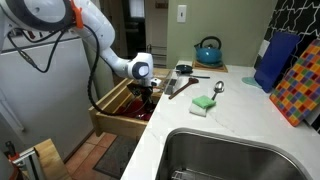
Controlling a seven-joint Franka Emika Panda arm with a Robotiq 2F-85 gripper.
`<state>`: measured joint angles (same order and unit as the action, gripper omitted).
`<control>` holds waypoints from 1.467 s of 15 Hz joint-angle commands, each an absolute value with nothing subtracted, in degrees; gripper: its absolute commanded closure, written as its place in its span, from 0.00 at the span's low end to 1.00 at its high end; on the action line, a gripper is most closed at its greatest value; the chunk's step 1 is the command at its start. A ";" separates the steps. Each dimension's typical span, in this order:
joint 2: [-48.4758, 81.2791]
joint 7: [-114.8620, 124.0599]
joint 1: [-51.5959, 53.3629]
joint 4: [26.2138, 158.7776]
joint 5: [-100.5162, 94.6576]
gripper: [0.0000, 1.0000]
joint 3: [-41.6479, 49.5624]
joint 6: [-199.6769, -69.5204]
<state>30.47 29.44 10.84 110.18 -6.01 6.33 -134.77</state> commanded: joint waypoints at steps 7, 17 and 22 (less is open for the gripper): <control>31.34 28.12 10.38 110.21 -6.87 0.80 6.32 -134.28; 28.95 27.31 10.60 111.10 -6.49 0.94 5.78 -133.54; 24.19 24.30 10.37 111.18 -5.65 0.93 3.61 -126.40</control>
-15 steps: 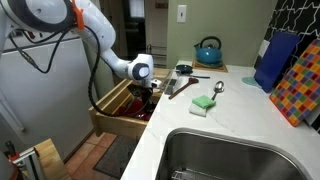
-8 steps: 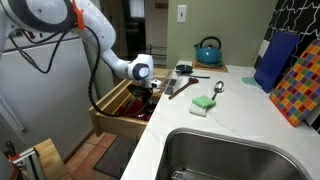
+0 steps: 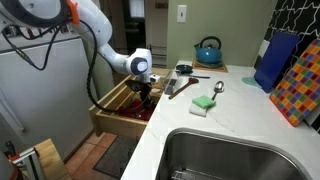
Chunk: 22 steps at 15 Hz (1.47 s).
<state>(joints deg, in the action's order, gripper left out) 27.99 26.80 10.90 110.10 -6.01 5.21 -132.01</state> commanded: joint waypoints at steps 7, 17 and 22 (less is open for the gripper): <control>23.58 20.13 9.53 107.47 -6.95 0.94 1.64 -114.58; 28.53 4.23 7.87 107.58 -9.39 0.27 -0.19 -122.33; 30.47 -6.69 4.88 107.26 -6.91 0.23 -2.32 -126.93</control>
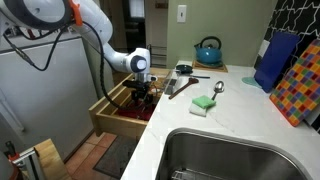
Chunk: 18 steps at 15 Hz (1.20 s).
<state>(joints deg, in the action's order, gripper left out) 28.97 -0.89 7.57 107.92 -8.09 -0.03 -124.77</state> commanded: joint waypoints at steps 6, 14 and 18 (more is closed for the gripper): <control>32.41 -14.12 2.31 106.32 -5.40 0.60 -4.60 -128.59; 34.37 -18.74 0.82 105.07 -4.21 0.65 -5.84 -130.03; 34.82 -19.74 0.46 104.54 -3.82 0.96 -6.11 -129.87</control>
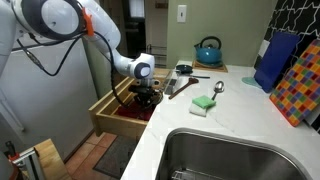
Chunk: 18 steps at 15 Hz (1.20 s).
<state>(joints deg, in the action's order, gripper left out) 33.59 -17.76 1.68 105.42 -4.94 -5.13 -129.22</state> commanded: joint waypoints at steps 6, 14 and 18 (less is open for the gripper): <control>33.46 -19.83 0.32 104.65 -3.03 0.95 -6.56 -128.42; 25.83 -17.13 2.33 104.96 -4.30 0.96 -6.00 -120.60; 24.83 -15.98 2.48 103.49 -4.31 0.96 -5.75 -117.20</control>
